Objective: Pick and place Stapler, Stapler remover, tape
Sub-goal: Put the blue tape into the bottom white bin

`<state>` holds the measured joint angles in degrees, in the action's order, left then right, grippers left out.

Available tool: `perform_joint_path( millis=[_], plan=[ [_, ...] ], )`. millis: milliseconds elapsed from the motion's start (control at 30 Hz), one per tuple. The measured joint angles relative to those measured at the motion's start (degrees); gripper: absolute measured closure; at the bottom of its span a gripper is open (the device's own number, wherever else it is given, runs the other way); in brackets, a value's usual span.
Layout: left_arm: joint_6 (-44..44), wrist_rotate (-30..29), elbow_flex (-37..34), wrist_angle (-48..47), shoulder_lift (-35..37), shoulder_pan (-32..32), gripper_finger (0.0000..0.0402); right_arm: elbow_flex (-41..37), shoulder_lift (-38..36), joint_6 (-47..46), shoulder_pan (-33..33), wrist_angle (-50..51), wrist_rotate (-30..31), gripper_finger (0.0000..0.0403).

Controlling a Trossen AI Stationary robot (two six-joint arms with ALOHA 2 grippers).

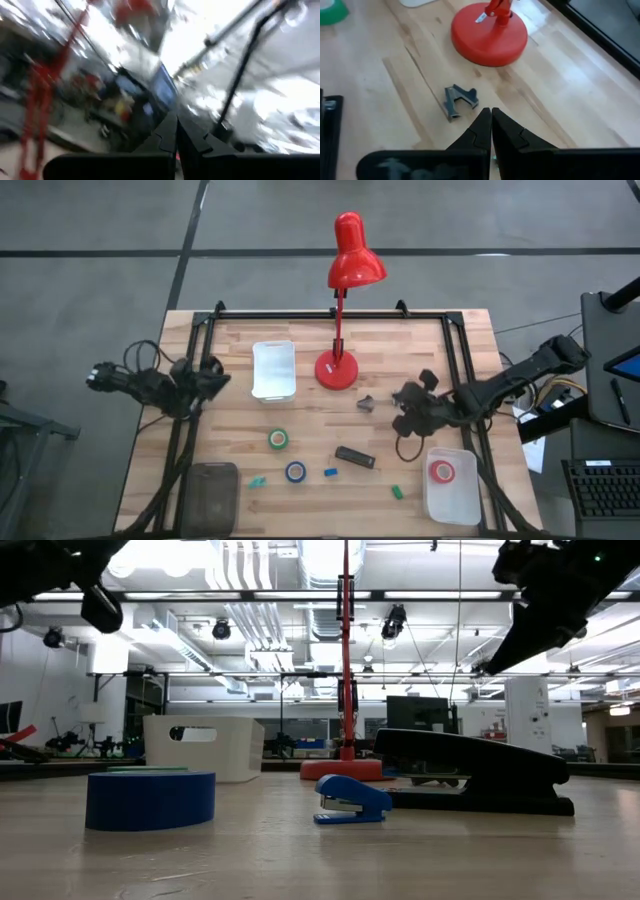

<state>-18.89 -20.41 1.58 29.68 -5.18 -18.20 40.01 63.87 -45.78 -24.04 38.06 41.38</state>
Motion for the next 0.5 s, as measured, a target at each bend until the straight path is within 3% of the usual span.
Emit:
perform_joint_path(
  millis=[200,500],
  plan=[
    [-8.1,2.1,0.3,-0.6,-15.3,-0.7,0.0372,-0.1,1.1,-1.1,-1.1,-2.4,0.9,0.0394],
    [-15.0,6.1,9.4,-1.0,-42.5,-7.8,0.0232,-0.2,2.8,-2.4,-1.2,-4.2,0.8,0.0394]
  ],
)
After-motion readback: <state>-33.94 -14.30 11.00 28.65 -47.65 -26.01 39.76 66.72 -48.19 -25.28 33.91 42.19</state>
